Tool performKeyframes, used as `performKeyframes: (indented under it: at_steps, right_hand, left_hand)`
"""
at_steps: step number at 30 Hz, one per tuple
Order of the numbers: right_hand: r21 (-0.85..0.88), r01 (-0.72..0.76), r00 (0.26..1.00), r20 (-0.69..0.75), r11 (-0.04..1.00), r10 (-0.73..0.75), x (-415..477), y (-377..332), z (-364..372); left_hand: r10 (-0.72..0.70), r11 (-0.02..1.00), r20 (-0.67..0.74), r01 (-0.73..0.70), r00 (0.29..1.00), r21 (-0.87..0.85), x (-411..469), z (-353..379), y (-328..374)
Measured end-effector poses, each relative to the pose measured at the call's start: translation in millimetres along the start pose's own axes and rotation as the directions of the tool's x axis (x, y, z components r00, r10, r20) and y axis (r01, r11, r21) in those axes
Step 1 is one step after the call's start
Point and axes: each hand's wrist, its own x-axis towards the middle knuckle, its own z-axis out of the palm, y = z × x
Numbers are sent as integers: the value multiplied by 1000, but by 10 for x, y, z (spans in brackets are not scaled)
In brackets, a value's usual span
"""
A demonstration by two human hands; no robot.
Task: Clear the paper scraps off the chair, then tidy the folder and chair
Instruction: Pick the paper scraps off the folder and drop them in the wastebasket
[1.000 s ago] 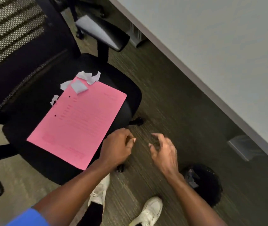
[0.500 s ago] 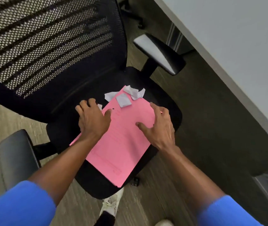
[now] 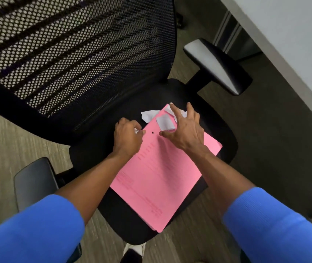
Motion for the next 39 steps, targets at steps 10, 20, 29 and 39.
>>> performKeyframes:
  at_steps: [10, 20, 29, 39]
  right_hand:
    - [-53, 81, 995, -54, 995, -84, 158, 50, 131]
    - [0, 78, 982, -172, 997, -77, 184, 87, 205]
    - [363, -27, 956, -264, 931, 131, 128, 131, 206]
    - [631, -130, 875, -290, 765, 388, -264, 337, 46]
  left_hand:
    - [98, 994, -119, -104, 988, -46, 353, -45, 11]
    - [337, 917, 152, -361, 929, 169, 700, 92, 65]
    - [307, 935, 78, -316, 948, 163, 742, 103, 74]
    - [201, 980, -200, -193, 959, 56, 475, -100, 149]
